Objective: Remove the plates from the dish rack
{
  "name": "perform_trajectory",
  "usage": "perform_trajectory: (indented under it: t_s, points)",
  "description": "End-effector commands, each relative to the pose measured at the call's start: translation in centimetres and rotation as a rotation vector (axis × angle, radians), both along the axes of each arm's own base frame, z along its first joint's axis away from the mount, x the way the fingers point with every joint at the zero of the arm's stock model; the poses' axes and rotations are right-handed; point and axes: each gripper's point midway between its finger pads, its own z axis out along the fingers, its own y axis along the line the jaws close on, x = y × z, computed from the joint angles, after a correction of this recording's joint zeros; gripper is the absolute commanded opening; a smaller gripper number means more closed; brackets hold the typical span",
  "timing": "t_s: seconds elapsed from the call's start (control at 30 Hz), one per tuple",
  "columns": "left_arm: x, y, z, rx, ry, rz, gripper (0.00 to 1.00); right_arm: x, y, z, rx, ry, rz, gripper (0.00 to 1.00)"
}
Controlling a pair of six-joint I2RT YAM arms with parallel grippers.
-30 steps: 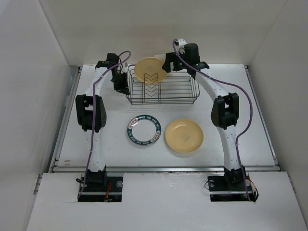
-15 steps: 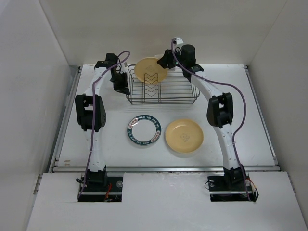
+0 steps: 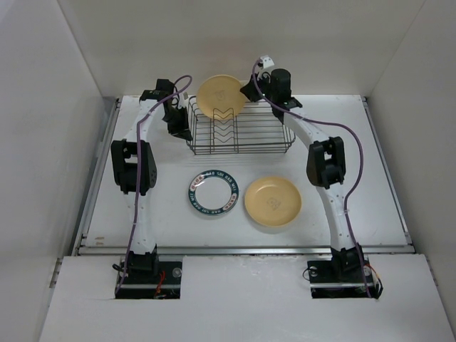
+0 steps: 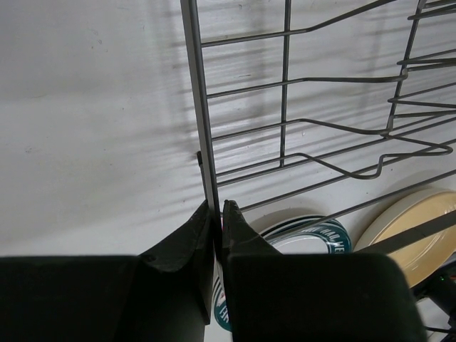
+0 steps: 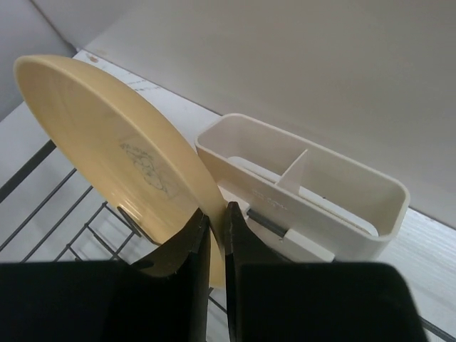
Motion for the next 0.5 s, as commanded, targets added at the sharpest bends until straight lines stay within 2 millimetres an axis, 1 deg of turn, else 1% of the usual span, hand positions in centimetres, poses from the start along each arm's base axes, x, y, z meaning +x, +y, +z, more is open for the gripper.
perform_trajectory:
  t_s: [0.0, 0.03, 0.07, 0.1, 0.13, 0.17, 0.2, 0.27, 0.3, 0.33, 0.37, 0.4, 0.43, 0.47]
  points:
    - [-2.5, -0.5, -2.1, -0.003, 0.103, -0.077, 0.00, -2.4, 2.5, 8.6, 0.163, -0.083, 0.016, 0.00]
    - [-2.5, -0.6, -2.1, -0.005, 0.107, -0.069, 0.00, -2.4, 2.0, 9.9, 0.174, -0.115, -0.012, 0.00]
    - [-2.5, -0.6, -2.1, -0.005, 0.107, -0.069, 0.00, -2.6, 1.5, 12.3, 0.192, -0.183, -0.059, 0.00]
    - [-2.5, -0.6, -2.1, -0.005, 0.107, -0.069, 0.00, -2.7, 1.0, 13.7, 0.198, -0.225, -0.083, 0.00]
    - [-2.3, -0.6, -1.8, -0.008, 0.100, -0.061, 0.00, -3.1, 1.1, 15.0, 0.207, -0.261, -0.095, 0.00]
    - [-2.3, -0.6, -1.8, -0.008, 0.100, -0.061, 0.00, -3.1, 0.5, 16.7, 0.231, -0.307, -0.126, 0.00]
    - [-2.0, -0.6, -1.6, -0.009, 0.091, -0.061, 0.00, -3.9, 0.7, 18.8, 0.240, -0.354, -0.130, 0.00]
    - [-2.0, -0.6, -1.6, -0.009, 0.091, -0.061, 0.00, -4.2, -0.1, 21.1, 0.262, -0.410, -0.163, 0.00]
    - [-2.1, -0.6, -1.7, -0.008, 0.100, -0.061, 0.00, -4.1, -0.7, 21.5, 0.269, -0.435, -0.197, 0.00]
    - [-2.0, -0.5, -1.8, 0.001, 0.099, -0.058, 0.00, -4.5, -1.2, 22.9, 0.286, -0.461, -0.211, 0.00]
    - [-2.0, -0.5, -1.8, 0.001, 0.099, -0.058, 0.00, -4.7, -1.6, 23.4, 0.296, -0.477, -0.225, 0.00]
    - [-2.0, -0.5, -1.8, 0.001, 0.099, -0.058, 0.00, -4.7, -1.8, 23.7, 0.301, -0.500, -0.235, 0.00]
    - [-1.9, -0.1, -1.8, 0.001, 0.099, -0.049, 0.00, -5.0, -1.9, 24.4, 0.306, -0.509, -0.234, 0.00]
    - [-1.9, -0.1, -1.8, -0.002, 0.103, -0.041, 0.00, -4.9, -2.1, 24.4, 0.294, -0.519, -0.246, 0.00]
